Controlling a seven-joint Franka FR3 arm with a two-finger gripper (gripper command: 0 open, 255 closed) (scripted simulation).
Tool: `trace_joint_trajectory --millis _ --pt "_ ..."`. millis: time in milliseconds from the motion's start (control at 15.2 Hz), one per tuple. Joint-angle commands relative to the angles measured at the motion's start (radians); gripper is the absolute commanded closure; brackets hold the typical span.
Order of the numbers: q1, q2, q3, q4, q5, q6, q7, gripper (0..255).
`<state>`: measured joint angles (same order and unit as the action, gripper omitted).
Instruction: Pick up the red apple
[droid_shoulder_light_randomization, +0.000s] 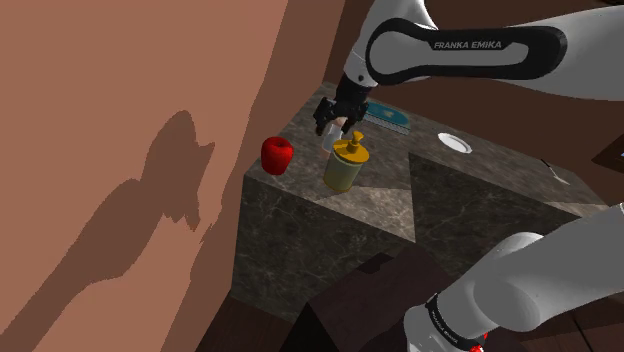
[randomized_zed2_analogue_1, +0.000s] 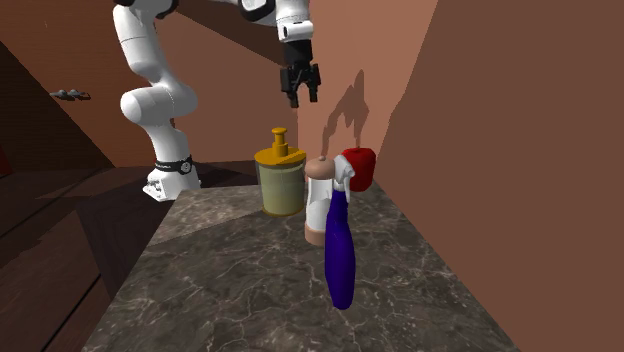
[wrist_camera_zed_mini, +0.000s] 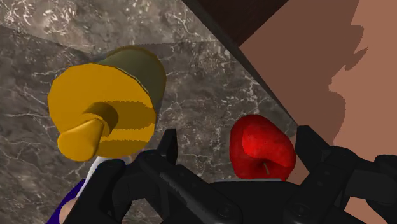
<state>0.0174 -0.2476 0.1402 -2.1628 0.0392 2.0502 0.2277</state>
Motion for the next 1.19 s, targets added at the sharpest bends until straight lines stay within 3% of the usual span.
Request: trace_joint_trajectory --millis 0,726,1122 --pt "0.0 0.071 0.011 0.043 -0.017 0.032 0.013 0" --pt "0.042 0.5 0.045 0.429 -0.151 0.087 0.113 0" --pt "0.044 0.523 0.041 0.391 -0.16 0.147 0.121 0"
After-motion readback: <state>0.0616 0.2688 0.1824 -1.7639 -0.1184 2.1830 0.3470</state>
